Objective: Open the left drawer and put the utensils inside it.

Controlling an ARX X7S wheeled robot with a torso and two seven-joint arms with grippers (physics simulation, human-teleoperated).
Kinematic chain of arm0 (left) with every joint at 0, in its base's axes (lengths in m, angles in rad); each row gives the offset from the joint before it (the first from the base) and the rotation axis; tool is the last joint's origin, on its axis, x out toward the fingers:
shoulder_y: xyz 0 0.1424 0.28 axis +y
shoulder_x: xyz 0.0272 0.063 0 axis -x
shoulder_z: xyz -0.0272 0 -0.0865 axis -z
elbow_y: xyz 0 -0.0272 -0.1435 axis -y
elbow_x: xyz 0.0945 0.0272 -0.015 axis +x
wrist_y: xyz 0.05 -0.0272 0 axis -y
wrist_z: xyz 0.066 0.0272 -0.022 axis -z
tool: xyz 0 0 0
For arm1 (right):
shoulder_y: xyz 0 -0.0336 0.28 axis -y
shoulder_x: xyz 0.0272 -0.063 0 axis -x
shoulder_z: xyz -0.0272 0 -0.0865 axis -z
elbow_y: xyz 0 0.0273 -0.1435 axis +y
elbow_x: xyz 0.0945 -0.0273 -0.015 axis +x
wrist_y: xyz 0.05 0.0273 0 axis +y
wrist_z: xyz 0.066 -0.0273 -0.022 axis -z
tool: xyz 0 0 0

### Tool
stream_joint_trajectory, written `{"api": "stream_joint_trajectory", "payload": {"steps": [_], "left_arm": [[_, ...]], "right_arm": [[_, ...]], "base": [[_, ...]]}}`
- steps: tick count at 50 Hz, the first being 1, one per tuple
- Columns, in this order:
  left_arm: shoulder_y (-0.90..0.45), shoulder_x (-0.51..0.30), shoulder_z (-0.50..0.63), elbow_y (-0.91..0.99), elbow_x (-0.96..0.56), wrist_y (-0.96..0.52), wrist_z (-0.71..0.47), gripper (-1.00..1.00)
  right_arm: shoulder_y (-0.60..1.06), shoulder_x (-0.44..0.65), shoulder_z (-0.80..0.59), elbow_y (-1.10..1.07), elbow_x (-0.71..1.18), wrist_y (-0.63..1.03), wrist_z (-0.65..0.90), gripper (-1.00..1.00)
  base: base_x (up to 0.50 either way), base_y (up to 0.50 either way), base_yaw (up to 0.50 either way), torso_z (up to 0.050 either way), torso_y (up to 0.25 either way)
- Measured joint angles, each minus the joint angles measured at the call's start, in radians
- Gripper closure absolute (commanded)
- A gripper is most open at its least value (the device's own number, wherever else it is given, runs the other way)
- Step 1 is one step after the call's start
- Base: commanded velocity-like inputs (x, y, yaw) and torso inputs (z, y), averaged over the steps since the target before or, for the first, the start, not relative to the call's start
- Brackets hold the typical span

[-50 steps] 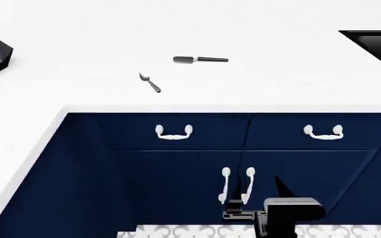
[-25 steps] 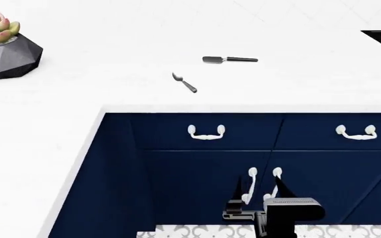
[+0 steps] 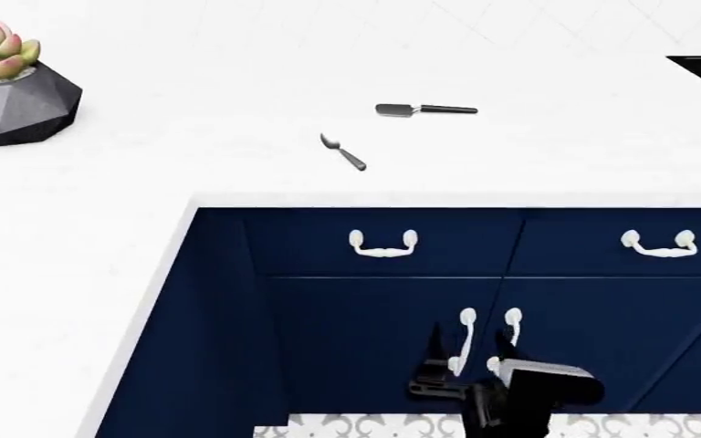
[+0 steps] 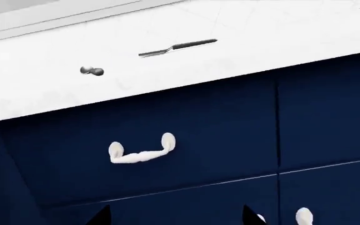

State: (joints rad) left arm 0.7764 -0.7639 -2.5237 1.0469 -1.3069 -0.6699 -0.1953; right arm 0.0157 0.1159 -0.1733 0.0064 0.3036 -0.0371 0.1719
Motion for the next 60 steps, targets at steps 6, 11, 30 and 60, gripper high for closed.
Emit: {"api": "stream_joint_trajectory", "payload": {"steps": [6,11,30,60], "left_arm": [[0.003,0.030,0.045,0.000,0.032,0.038,0.010,-1.00],[0.003,0.024,0.052,0.000,0.030,0.036,-0.001,-1.00],[0.006,0.058,0.121,0.000,0.082,0.090,0.011,-1.00],[0.007,-0.005,0.119,0.000,0.076,0.085,0.001,-1.00]], "right_arm": [[0.015,-0.044,0.071,0.053,0.359,0.016,-0.190,-1.00],[0.042,-0.065,0.111,0.121,0.599,0.039,-0.291,-1.00],[0.123,-0.084,0.140,0.321,0.954,-0.009,-0.372,-1.00],[0.687,-0.112,-0.352,1.204,1.465,-0.104,-0.730,-1.00]], "base": [[0.00,0.00,0.00,0.000,0.000],[0.00,0.00,0.00,0.000,0.000],[0.00,0.00,0.00,0.000,0.000],[0.00,0.00,0.00,0.000,0.000]]}}
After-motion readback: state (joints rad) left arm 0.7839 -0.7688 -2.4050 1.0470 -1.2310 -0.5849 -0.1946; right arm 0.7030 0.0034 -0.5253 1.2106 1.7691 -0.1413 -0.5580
